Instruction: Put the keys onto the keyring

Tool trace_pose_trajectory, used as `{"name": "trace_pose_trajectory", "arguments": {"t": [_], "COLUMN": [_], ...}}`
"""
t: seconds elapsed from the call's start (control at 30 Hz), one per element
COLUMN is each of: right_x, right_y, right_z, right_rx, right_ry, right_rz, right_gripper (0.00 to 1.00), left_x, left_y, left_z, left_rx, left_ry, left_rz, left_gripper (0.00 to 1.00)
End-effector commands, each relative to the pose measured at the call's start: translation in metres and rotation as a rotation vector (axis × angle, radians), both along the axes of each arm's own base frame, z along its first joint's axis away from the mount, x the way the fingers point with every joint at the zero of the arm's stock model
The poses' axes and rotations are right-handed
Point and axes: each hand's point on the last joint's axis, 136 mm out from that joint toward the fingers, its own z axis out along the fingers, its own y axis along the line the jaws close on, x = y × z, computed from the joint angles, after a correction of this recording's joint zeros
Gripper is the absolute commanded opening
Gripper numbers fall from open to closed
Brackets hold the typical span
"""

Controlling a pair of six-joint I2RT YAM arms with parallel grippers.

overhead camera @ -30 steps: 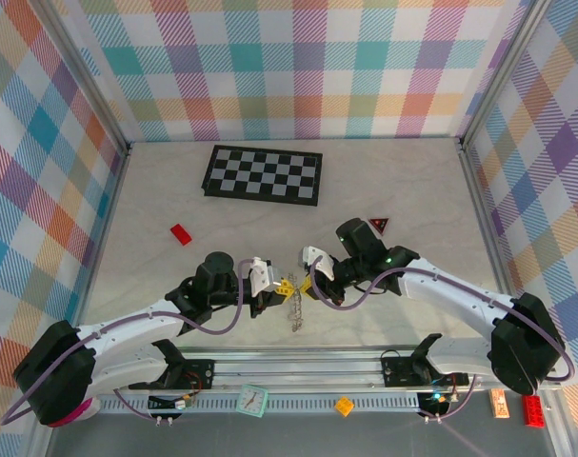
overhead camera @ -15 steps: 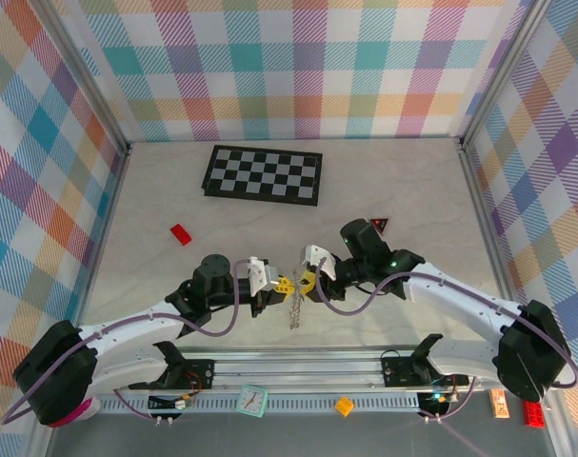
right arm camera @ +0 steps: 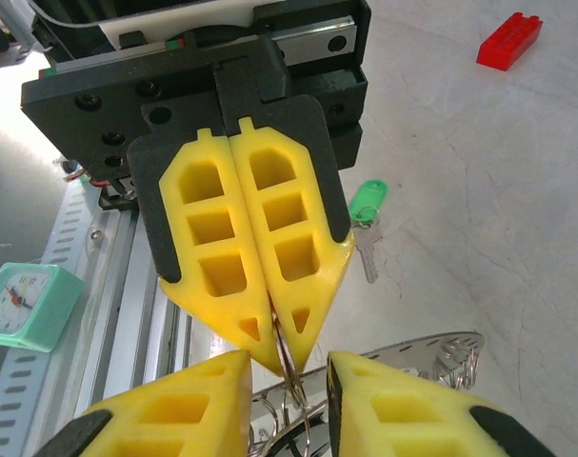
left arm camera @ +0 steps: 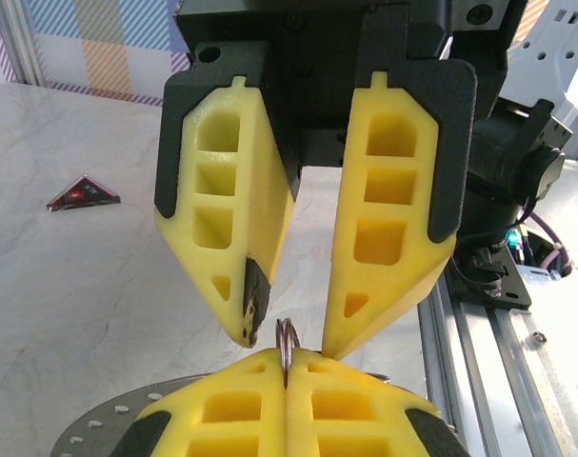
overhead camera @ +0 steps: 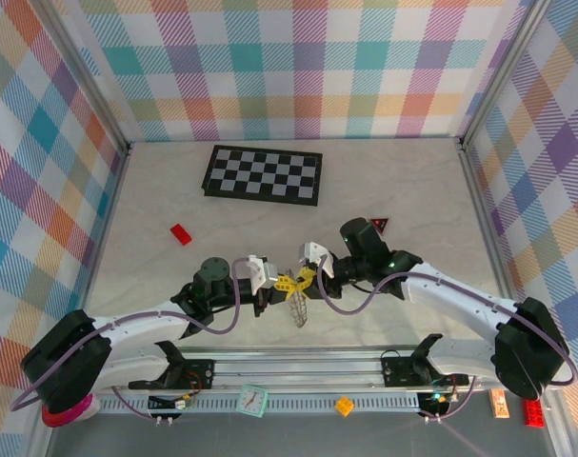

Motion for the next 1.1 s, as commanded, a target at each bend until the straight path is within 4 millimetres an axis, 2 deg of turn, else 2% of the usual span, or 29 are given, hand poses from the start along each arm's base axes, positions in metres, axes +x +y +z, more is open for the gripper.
{"name": "trace_pose_trajectory", "arguments": {"t": [0.0,0.1,0.2,0.47,0.6,0.73,0.8,0.9,0.93,1.07], "right_x": [0.002,0.002,0.0,-0.003,-0.003,-0.003,-0.002,-0.001,-0.001,-0.003], "right_y": [-0.003,-0.007,-0.009,0.003,0.006,0.007,0.005,0.0,-0.002,-0.006], "right_z": [0.001,0.005,-0.001,0.004,0.005,0.006,0.005,0.004,0.003,-0.002], "right_rx": [0.02,0.046,0.033,0.077,0.091,0.09,0.075,0.032,0.008,-0.099], "right_ry": [-0.037,-0.083,-0.064,-0.01,-0.007,-0.008,-0.023,-0.048,-0.053,-0.077], "right_rz": [-0.025,-0.052,-0.049,0.001,0.01,0.013,0.01,0.008,0.01,0.035], "right_gripper": [0.28,0.3,0.31,0.27,0.2,0.01,0.0,0.0,0.0,0.0], "left_x": [-0.005,-0.005,-0.005,-0.006,-0.006,-0.006,-0.003,0.0,0.0,0.0], "left_y": [-0.003,-0.002,-0.002,-0.002,-0.002,-0.002,0.0,0.003,0.004,0.006], "left_z": [0.02,0.02,0.02,0.022,0.021,0.022,0.021,0.02,0.018,0.007], "left_rx": [-0.069,-0.068,-0.069,-0.072,-0.07,-0.07,-0.063,-0.042,-0.025,0.077], "left_ry": [-0.054,-0.054,-0.056,-0.058,-0.054,-0.055,-0.054,-0.057,-0.056,-0.046], "left_rz": [-0.024,-0.024,-0.025,-0.029,-0.032,-0.029,-0.007,0.022,0.027,0.035], "left_gripper": [0.0,0.0,0.0,0.0,0.0,0.0,0.01,0.24,0.29,0.36]}}
